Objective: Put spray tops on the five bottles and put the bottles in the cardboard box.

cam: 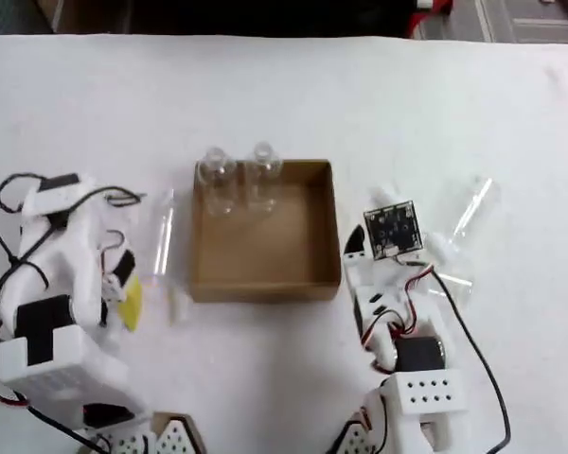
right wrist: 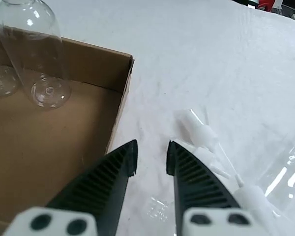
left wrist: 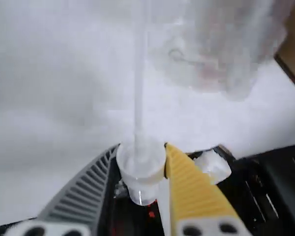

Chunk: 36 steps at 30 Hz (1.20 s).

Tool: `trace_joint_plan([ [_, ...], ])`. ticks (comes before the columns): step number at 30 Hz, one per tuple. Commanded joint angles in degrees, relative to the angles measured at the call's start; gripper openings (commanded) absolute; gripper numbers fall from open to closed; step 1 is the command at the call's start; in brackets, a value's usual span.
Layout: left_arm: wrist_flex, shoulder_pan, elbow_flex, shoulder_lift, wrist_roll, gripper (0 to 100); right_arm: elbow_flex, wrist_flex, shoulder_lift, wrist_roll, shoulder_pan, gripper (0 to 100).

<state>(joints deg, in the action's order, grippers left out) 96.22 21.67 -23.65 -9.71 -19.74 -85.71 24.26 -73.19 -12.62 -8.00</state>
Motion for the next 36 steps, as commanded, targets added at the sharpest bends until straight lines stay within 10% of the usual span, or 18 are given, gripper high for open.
trace_joint_plan([
  [1,6.24,1.27,9.58,4.88,-5.01,2,0.53,-1.19,-0.75,-0.79,-0.31,8.7],
  [14,5.63,-6.11,24.53,49.1,-11.34,2,0.79,-1.19,-0.84,-0.79,-0.57,8.6],
  [23,3.87,-19.38,18.2,53.49,-11.16,2,0.79,-1.19,-0.84,-0.79,-0.57,8.5],
  [36,-30.07,-34.24,-12.92,73.27,-1.85,2,2.81,2.24,-2.51,-0.26,-0.13,8.4],
])
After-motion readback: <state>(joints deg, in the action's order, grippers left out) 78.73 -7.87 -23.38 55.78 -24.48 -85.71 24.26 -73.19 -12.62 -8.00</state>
